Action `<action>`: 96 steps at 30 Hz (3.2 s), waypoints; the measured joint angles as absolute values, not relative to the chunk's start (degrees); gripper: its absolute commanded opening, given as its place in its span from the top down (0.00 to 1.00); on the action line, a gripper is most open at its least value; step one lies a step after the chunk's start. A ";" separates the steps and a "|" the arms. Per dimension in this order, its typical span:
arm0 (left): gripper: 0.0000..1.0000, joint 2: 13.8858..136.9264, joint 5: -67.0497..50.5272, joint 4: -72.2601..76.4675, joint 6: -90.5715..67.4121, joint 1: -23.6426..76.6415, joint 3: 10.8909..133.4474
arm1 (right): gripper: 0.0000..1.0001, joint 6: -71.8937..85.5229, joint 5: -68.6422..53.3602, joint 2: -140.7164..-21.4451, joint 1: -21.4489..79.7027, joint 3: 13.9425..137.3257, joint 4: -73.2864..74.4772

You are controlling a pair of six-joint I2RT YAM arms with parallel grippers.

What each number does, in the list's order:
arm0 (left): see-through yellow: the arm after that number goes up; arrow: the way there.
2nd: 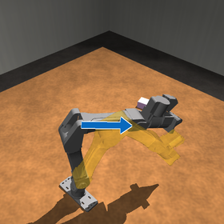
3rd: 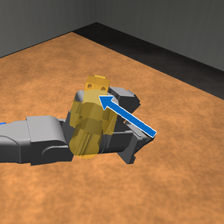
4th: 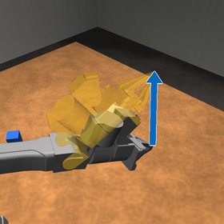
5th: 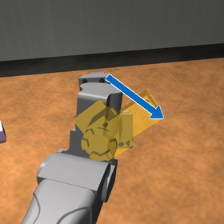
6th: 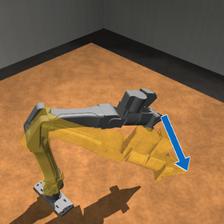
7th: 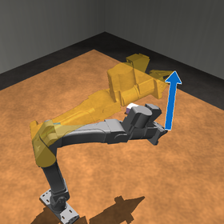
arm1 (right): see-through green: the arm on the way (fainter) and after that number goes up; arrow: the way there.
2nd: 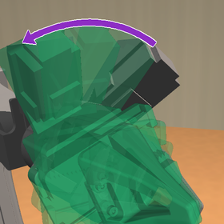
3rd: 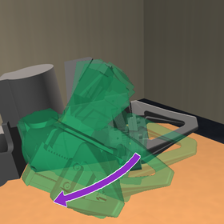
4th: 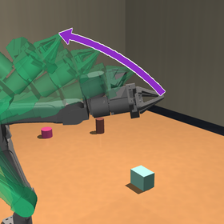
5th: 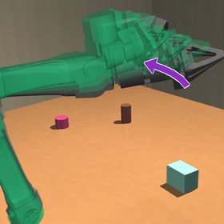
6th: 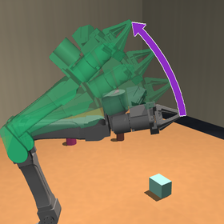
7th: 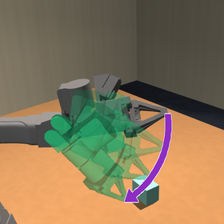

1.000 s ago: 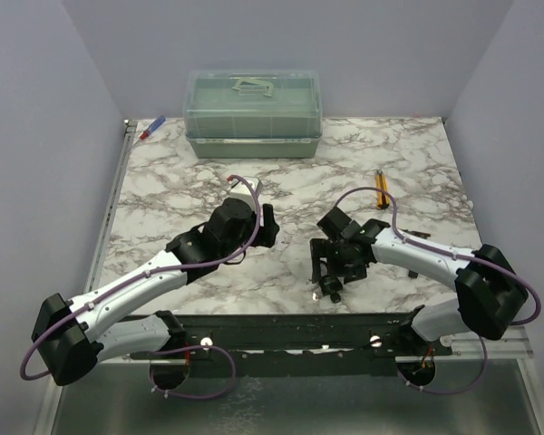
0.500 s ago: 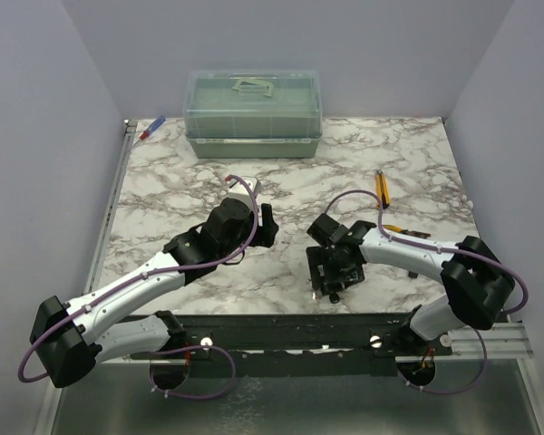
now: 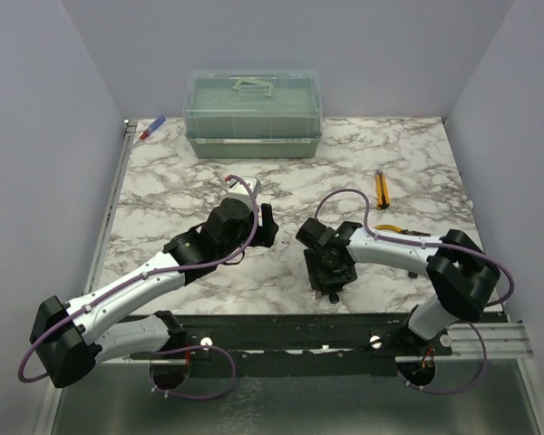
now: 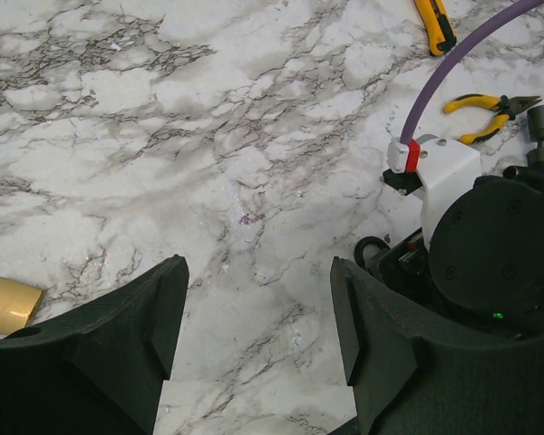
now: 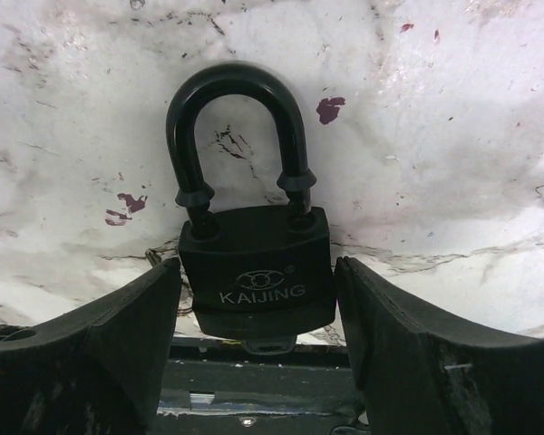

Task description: Unlock with the key

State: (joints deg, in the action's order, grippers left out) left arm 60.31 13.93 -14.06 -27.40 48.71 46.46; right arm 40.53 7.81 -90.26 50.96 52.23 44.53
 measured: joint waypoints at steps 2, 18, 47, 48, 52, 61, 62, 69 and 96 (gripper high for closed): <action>0.31 60.31 13.93 -14.06 -27.42 48.71 46.46 | 0.38 40.62 8.34 -90.91 51.51 52.42 44.97; 0.30 60.31 13.89 -14.06 -27.42 48.69 46.44 | 0.99 40.14 15.57 -89.25 53.45 51.66 43.66; 0.23 60.12 -12.91 -4.80 -32.47 45.43 47.35 | 0.99 16.58 -2.52 -54.81 53.43 41.54 18.83; 0.24 60.69 -13.52 -4.49 -32.62 45.43 47.35 | 0.99 16.43 -2.72 -54.50 53.43 41.54 18.81; 0.32 62.85 -15.66 -3.90 -33.01 45.43 47.35 | 0.99 16.32 -3.36 -52.45 53.43 41.54 18.22; 0.39 64.14 -15.90 -2.94 -34.17 45.50 47.24 | 0.99 15.25 -3.55 -48.05 53.43 40.93 17.47; 0.39 64.62 -15.09 -3.25 -34.35 45.50 47.24 | 0.99 15.07 -3.51 -48.05 53.43 40.93 17.47; 0.41 68.42 -7.40 -9.98 -36.56 45.47 49.28 | 0.99 14.33 -3.51 -47.77 53.43 40.93 17.52; 0.36 89.21 -16.14 -33.43 -37.63 41.04 68.12 | 0.99 -2.48 2.00 -50.96 53.65 40.62 14.50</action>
